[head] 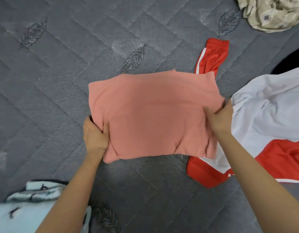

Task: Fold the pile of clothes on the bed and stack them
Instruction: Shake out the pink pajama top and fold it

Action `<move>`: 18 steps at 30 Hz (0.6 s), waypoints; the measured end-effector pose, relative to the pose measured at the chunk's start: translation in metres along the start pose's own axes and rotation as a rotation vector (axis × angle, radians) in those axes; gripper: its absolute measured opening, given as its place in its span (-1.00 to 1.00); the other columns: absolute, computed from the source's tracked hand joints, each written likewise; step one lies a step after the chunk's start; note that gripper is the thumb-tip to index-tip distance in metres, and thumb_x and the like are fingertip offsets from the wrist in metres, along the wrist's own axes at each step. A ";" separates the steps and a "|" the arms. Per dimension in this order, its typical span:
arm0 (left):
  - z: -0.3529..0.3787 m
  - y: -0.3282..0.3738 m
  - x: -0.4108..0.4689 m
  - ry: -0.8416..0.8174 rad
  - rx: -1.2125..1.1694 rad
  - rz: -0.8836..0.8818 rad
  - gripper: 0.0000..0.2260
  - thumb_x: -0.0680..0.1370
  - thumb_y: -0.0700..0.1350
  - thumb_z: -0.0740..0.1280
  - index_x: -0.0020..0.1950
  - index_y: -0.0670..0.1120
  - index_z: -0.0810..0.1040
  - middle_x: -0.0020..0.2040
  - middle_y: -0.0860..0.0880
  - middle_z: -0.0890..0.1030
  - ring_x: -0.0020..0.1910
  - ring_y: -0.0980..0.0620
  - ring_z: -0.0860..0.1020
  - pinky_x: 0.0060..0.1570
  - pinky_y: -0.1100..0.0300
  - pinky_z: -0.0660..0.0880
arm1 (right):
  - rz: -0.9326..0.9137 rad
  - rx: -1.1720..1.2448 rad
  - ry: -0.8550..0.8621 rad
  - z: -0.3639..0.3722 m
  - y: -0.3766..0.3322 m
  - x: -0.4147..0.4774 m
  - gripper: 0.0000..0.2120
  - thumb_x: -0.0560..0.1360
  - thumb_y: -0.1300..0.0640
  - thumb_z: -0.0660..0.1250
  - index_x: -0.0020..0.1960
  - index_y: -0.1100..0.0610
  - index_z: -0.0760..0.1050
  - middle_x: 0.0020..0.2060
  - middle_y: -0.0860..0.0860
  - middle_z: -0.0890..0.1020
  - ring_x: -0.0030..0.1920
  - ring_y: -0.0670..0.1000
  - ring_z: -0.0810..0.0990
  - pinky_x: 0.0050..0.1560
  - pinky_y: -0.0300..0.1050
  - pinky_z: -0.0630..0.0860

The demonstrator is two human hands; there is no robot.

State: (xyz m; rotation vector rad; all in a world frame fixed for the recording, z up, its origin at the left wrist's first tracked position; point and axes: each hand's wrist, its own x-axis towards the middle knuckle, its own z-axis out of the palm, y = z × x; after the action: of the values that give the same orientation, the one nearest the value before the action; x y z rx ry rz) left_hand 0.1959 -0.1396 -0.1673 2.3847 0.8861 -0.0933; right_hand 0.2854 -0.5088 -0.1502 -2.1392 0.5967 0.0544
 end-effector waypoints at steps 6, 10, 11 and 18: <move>0.004 -0.005 -0.058 0.004 -0.031 -0.152 -0.73 0.55 -0.10 0.34 -0.07 -0.34 0.48 0.05 -0.31 0.45 0.12 -0.25 0.38 0.19 0.01 0.25 | 0.105 -0.224 -0.052 -0.007 0.013 -0.046 -0.45 0.38 0.10 0.48 0.22 0.34 0.35 0.12 0.27 0.52 0.14 0.26 0.50 0.10 0.07 0.43; 0.000 -0.002 -0.080 0.058 -0.298 -0.214 -0.78 0.63 -0.15 0.20 -0.22 -0.13 0.39 -0.24 -0.10 0.47 -0.16 -0.06 0.41 -0.16 0.12 0.31 | -0.034 -0.412 -0.032 -0.013 0.013 -0.066 -0.76 0.44 0.19 0.33 -0.01 0.30 0.37 -0.10 0.26 0.54 -0.04 0.31 0.51 -0.11 0.09 0.39; -0.002 0.002 -0.082 0.090 -0.366 -0.237 -0.74 0.64 -0.14 0.18 -0.26 -0.07 0.34 -0.29 -0.02 0.43 -0.18 -0.02 0.40 -0.22 0.17 0.25 | -0.065 -0.387 -0.014 -0.014 0.011 -0.071 -0.82 0.46 0.22 0.29 -0.01 0.29 0.37 -0.10 0.25 0.53 -0.05 0.31 0.51 -0.11 0.06 0.37; -0.044 -0.009 -0.076 0.222 -0.384 -0.141 -0.53 0.62 -0.08 0.24 -0.44 -0.07 0.14 -0.46 -0.01 0.14 -0.43 0.10 0.11 -0.39 0.10 0.03 | -0.010 0.060 0.051 -0.028 0.000 -0.111 -0.67 0.55 0.29 0.19 0.31 0.23 0.38 0.14 0.05 0.54 0.10 0.01 0.49 0.08 -0.24 0.35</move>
State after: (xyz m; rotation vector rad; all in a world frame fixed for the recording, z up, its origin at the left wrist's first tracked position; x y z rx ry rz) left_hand 0.1254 -0.1534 -0.1163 1.9985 1.0670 0.2688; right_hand 0.1829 -0.4862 -0.1054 -2.0906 0.6093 -0.0231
